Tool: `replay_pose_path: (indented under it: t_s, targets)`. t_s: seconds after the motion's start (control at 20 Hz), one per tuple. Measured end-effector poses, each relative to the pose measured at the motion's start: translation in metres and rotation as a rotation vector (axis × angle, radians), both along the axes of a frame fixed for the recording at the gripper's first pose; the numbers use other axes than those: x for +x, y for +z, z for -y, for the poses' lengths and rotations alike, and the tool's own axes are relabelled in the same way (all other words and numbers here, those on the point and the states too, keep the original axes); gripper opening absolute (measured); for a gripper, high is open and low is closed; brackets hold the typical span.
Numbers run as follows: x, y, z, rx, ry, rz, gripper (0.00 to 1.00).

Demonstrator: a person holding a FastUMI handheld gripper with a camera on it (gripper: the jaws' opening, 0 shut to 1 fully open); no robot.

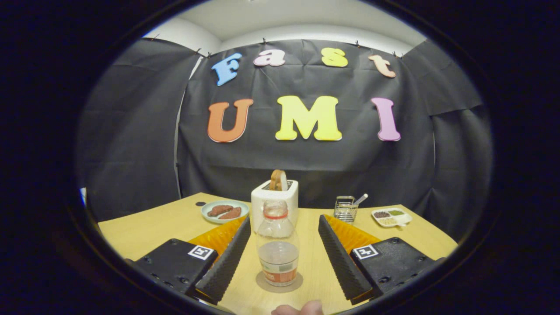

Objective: Take the bottle from table, then pour the juice into the cup, finally place the bottle on the coaster

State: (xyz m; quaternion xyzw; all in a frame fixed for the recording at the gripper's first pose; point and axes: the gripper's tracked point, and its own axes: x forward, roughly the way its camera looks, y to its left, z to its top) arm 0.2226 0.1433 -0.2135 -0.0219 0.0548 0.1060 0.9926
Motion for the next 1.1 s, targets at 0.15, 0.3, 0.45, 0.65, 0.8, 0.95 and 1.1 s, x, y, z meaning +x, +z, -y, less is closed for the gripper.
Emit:
replay_pose_path:
  t_s: [0.15,0.3,0.45,0.65,0.8,0.95,1.1]
  targets:
    - [-0.021,0.05,0.017,-0.003,-0.031,0.06,1.0]
    - [-0.053,0.11,0.042,-0.021,-0.089,0.138,1.0]
    - [-0.095,0.159,0.071,-0.051,-0.16,0.194,0.99]
    - [-0.151,0.189,0.093,-0.061,-0.196,0.209,1.0]
    - [-0.193,0.193,0.101,-0.055,-0.207,0.213,1.0]
    - [-0.226,0.191,0.102,-0.056,-0.2,0.209,0.99]
    - [-0.248,0.191,0.105,-0.056,-0.213,0.221,0.99]
